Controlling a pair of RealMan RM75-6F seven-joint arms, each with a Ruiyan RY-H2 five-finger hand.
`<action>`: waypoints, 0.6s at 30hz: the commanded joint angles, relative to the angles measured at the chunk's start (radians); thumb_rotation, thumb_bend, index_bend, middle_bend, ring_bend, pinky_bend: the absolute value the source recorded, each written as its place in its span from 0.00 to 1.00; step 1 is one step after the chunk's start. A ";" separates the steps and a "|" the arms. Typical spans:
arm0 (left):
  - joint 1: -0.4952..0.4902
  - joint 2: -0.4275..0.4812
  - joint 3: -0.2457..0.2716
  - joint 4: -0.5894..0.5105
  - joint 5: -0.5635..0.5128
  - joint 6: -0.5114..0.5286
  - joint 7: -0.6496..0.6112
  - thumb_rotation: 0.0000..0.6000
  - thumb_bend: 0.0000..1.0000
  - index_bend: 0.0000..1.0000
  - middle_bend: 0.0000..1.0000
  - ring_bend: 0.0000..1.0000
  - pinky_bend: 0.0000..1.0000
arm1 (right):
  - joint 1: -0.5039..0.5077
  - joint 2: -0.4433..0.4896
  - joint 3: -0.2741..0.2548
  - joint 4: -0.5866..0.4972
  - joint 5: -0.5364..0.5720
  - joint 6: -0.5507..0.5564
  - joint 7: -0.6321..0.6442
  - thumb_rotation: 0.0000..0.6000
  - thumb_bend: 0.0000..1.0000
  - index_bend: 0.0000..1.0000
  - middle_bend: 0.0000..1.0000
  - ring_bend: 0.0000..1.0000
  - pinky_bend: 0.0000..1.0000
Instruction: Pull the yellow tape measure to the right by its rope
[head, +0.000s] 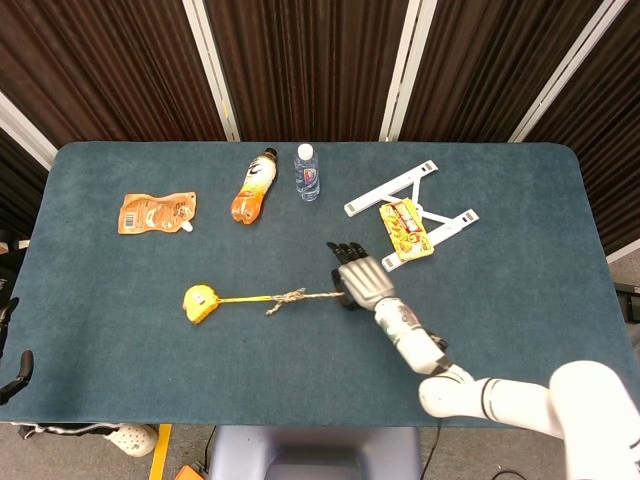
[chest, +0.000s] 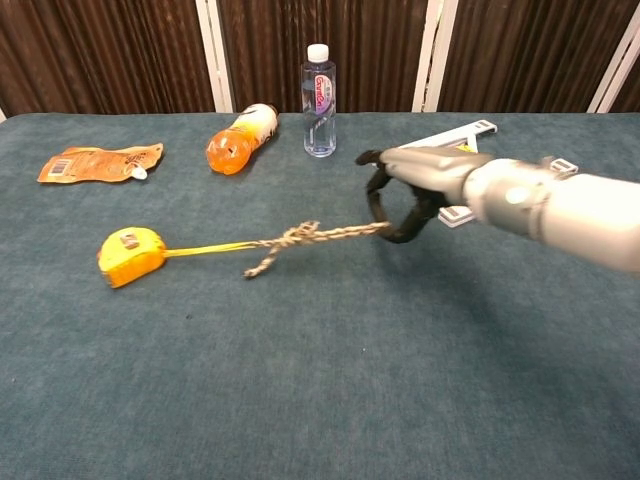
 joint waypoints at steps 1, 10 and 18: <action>0.000 0.000 0.000 -0.001 -0.001 0.000 -0.001 1.00 0.52 0.03 0.00 0.00 0.02 | -0.083 0.119 -0.053 -0.106 -0.061 0.073 0.012 1.00 0.51 0.88 0.09 0.12 0.00; -0.008 -0.013 0.003 -0.003 0.004 -0.012 0.025 1.00 0.52 0.03 0.00 0.00 0.03 | -0.227 0.285 -0.129 -0.155 -0.134 0.174 0.077 1.00 0.51 0.88 0.10 0.12 0.00; -0.015 -0.021 0.007 -0.003 0.003 -0.026 0.046 1.00 0.52 0.03 0.00 0.00 0.03 | -0.314 0.374 -0.147 -0.121 -0.136 0.190 0.161 1.00 0.51 0.88 0.10 0.12 0.00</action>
